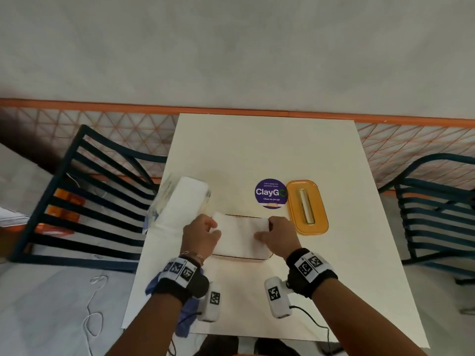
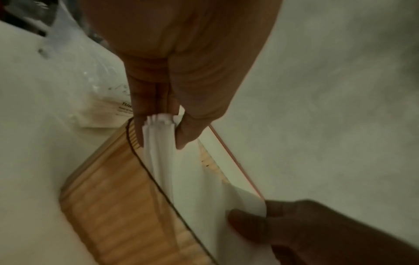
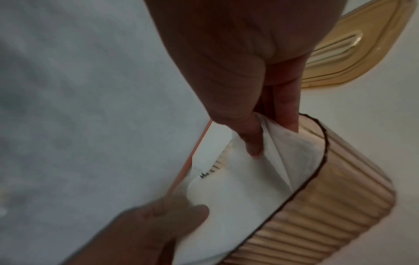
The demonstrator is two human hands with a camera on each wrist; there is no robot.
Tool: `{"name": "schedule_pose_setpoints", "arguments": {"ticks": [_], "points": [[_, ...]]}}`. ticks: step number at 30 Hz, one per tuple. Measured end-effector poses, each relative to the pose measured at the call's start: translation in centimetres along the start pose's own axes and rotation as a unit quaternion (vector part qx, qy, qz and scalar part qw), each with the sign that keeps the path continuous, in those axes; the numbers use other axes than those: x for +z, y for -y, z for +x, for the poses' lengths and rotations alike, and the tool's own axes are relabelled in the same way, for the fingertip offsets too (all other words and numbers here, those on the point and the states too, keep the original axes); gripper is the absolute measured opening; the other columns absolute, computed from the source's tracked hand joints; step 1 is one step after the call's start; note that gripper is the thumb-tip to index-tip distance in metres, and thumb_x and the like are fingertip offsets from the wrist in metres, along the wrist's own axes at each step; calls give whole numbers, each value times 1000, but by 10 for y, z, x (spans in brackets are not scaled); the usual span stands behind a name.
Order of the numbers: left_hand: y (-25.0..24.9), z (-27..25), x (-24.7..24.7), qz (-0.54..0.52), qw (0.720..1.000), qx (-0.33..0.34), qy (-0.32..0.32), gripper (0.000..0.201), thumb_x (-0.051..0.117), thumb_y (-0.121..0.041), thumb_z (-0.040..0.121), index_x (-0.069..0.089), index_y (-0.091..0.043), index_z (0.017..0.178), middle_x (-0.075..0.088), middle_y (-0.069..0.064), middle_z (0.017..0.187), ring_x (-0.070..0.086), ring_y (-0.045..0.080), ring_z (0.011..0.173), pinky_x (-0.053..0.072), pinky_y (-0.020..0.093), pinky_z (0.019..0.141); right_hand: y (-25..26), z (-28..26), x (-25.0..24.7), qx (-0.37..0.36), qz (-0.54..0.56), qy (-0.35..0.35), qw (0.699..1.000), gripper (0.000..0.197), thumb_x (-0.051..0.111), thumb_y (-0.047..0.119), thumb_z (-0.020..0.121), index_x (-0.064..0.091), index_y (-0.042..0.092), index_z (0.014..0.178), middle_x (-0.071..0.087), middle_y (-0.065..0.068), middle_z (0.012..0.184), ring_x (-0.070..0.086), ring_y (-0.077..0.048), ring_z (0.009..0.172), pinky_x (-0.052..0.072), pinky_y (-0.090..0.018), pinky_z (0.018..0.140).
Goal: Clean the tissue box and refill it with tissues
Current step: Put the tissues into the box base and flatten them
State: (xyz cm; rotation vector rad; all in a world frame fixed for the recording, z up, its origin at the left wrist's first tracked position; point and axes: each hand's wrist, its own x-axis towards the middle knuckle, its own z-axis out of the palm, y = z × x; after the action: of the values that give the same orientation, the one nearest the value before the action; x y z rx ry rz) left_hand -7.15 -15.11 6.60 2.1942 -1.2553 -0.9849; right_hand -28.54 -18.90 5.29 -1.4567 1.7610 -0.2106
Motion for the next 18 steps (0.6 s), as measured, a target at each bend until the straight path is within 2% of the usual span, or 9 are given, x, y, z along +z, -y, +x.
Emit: {"name": "schedule_pose_setpoints", "arguments": {"ticks": [2, 4, 6, 11, 14, 16, 18], "points": [[1, 6, 4, 58, 998, 30, 17, 11, 74, -17, 84, 69, -27, 82, 73, -7, 90, 68, 18, 92, 53, 28, 81, 3, 3, 7, 10, -45, -6, 999, 25, 79, 29, 84, 59, 15, 80, 61, 0, 78, 55, -15, 70, 40, -20, 59], [1, 8, 7, 111, 992, 49, 29, 8, 71, -18, 88, 75, -23, 93, 75, -6, 103, 66, 20, 104, 47, 23, 83, 7, 6, 13, 17, -81, -4, 997, 21, 79, 27, 84, 64, 12, 89, 68, -4, 89, 62, -19, 79, 50, -24, 68], [0, 9, 11, 151, 986, 66, 40, 16, 68, -20, 91, 74, -21, 106, 74, -3, 113, 62, 21, 112, 46, 25, 87, 10, 7, 15, 12, -123, -12, 992, 23, 77, 25, 85, 67, 9, 99, 70, -7, 97, 65, -22, 85, 54, -26, 74], [-5, 8, 16, 251, 960, 97, 79, 26, 63, -21, 96, 66, -22, 122, 67, 2, 123, 64, 21, 111, 50, 29, 90, 21, 0, 17, 3, -221, -8, 975, 38, 75, 31, 89, 63, 8, 117, 68, -9, 114, 67, -23, 99, 54, -28, 86], [-2, 1, 16, 272, 948, 159, 45, 28, 65, -17, 93, 66, -21, 121, 62, 0, 130, 67, 24, 105, 50, 31, 84, 26, -14, 10, -30, -259, -34, 965, 44, 76, 32, 89, 59, 10, 122, 66, -7, 116, 67, -21, 102, 53, -26, 87], [-3, -1, 15, 244, 947, 206, 19, 26, 68, -12, 89, 71, -21, 113, 65, -2, 124, 69, 22, 101, 50, 30, 77, 25, -22, 7, -82, -256, -69, 961, 42, 75, 25, 91, 56, 14, 127, 65, -4, 118, 66, -18, 102, 53, -24, 88], [-7, 2, 14, 238, 944, 224, 47, 27, 66, -12, 91, 72, -26, 114, 64, -7, 125, 66, 17, 108, 51, 27, 84, 19, -25, 9, -128, -245, -43, 960, 41, 72, 15, 92, 59, 19, 131, 63, -2, 128, 65, -18, 109, 51, -25, 94]]}}
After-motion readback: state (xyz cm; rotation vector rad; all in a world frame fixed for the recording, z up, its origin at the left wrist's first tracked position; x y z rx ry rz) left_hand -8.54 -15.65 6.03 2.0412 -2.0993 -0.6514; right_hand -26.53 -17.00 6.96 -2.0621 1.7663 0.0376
